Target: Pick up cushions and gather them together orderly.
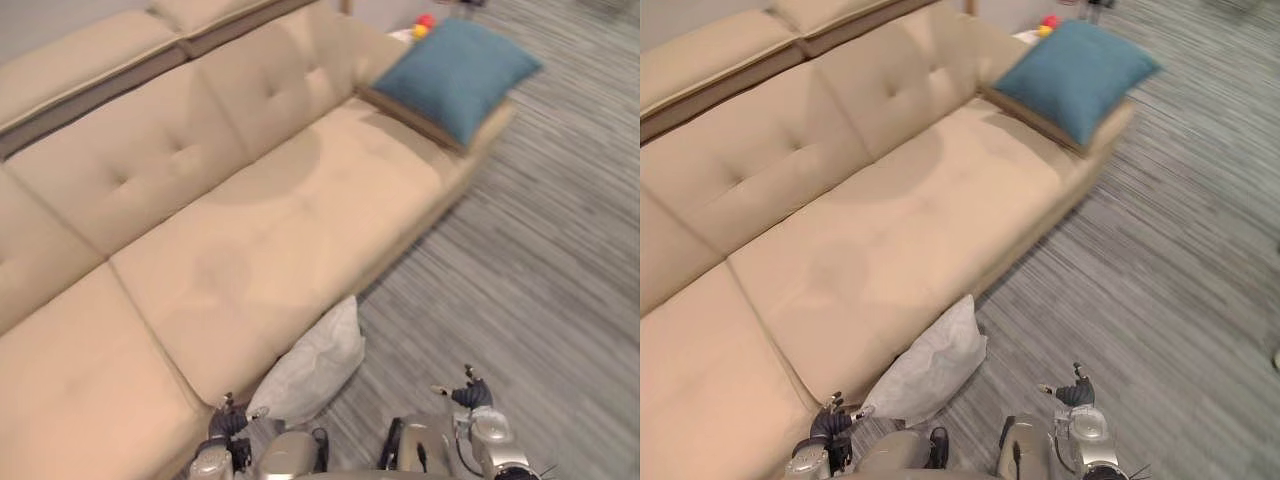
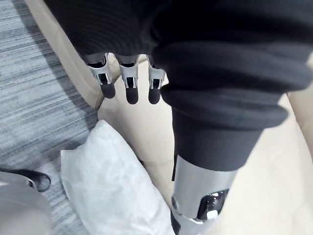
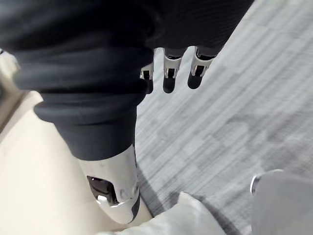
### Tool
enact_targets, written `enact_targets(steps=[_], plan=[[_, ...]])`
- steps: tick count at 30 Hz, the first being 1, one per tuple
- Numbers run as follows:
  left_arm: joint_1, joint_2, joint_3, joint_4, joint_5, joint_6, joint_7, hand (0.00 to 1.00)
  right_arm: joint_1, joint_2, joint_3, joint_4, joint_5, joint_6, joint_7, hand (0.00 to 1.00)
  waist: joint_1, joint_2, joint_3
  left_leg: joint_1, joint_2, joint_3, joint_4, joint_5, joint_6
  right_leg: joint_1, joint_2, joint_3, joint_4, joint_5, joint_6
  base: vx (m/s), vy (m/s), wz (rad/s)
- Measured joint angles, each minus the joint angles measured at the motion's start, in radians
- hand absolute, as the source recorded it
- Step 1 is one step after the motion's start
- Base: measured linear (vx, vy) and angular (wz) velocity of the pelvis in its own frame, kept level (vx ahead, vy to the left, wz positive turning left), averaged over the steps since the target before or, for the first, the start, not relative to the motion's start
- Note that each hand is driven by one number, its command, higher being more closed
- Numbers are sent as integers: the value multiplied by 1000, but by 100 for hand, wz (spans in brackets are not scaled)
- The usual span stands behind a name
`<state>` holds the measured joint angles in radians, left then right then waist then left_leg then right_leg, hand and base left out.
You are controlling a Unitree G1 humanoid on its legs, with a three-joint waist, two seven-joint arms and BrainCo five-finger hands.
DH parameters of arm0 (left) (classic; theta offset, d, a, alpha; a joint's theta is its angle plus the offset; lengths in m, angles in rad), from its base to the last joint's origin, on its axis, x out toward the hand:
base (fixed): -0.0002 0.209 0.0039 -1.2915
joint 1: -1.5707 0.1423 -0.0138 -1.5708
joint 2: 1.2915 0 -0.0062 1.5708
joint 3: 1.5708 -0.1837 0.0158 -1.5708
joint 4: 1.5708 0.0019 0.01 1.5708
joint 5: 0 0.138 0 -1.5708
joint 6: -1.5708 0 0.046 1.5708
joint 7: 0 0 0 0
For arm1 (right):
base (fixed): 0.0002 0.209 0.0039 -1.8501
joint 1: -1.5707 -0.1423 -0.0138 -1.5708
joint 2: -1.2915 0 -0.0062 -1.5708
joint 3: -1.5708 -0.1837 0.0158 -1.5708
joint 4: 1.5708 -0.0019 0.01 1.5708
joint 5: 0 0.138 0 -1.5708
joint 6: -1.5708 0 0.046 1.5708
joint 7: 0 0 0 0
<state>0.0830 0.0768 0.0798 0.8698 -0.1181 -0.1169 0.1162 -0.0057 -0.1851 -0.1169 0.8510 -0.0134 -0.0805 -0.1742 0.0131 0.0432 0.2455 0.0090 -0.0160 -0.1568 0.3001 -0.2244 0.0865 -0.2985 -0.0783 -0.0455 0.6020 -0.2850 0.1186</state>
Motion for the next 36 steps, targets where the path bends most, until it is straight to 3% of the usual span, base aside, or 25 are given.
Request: enact_targets(steps=[1,2,3,4,6,7,12,13,16,17,20,26,31,36], plan=[[-16,-8,0,1,0,0,0,0,15,0,-3,-13,6,0,0,0,-2,-1,2,0,0,-44,14,-6,-12,-5,30,79,-76,18,-1,346,-264,216],[-36,-16,2,-1,-2,-3,0,0,52,5,-9,-37,11,1,-2,0,1,-14,-1,-25,-8,-93,75,-39,-67,7,44,179,-187,76,11,262,-245,182],[-41,-14,2,-6,-6,-4,0,0,71,13,-13,-51,13,1,-2,0,-3,-29,-1,-39,-21,-107,111,-62,-100,18,39,209,-232,122,15,374,-407,223],[-52,-50,13,-5,-8,-2,0,0,94,23,-34,-63,16,7,-2,0,-10,-5,15,-60,2,-145,182,-109,-135,40,48,143,-175,172,-19,287,-343,186],[-42,-78,14,-2,-8,-2,-2,0,106,52,-81,-93,22,11,-6,0,4,-3,12,-64,39,-146,185,-94,-161,52,60,112,-131,142,-44,237,-317,147],[-37,-91,15,3,-7,0,-2,0,116,69,-101,-119,36,6,-18,0,2,-3,11,-62,59,-150,163,-78,-187,76,57,46,-131,126,-62,207,-363,134],[-40,-112,44,3,-7,0,-2,0,123,115,-139,-130,64,-7,-27,0,8,-9,7,-93,117,-102,92,-22,-261,122,43,-86,-142,111,-88,75,-204,118],[-41,-113,48,1,-7,0,-2,0,123,128,-151,-131,81,-8,-28,0,8,-17,1,-130,135,-13,99,5,-265,127,25,-121,-155,111,-88,-24,-58,95],[-41,-109,55,-7,-7,0,-1,0,122,148,-162,-131,94,-9,-29,0,17,-20,-1,-161,189,237,117,11,-247,143,13,-157,-178,111,-89,-61,0,58],[-41,-104,61,-10,-6,0,-1,0,123,162,-163,-127,95,-8,-30,0,24,-29,-6,-160,202,338,103,18,-199,152,6,-171,-190,111,-89,-84,40,24],[-32,-77,54,-3,-4,1,-1,0,123,183,-161,-99,95,-7,-30,0,26,-68,-42,-157,165,352,32,47,-162,162,-10,-169,-264,112,-88,-75,52,16],[-40,0,31,13,12,3,1,0,72,161,-162,-31,92,13,-42,0,25,-68,-41,-262,155,355,54,73,-146,69,-13,-146,-281,165,-79,-169,50,-4],[-123,92,29,-36,-9,-5,41,0,-14,109,-160,-71,98,10,-71,0,30,-51,53,-403,186,358,216,18,-114,-49,-11,-134,-172,163,-79,-211,76,-8],[-232,129,94,-98,-94,-31,74,0,-117,52,-161,-122,138,-3,-117,0,30,-42,146,-632,188,350,386,-21,-76,-289,-35,-101,11,127,-70,-222,60,-5]])
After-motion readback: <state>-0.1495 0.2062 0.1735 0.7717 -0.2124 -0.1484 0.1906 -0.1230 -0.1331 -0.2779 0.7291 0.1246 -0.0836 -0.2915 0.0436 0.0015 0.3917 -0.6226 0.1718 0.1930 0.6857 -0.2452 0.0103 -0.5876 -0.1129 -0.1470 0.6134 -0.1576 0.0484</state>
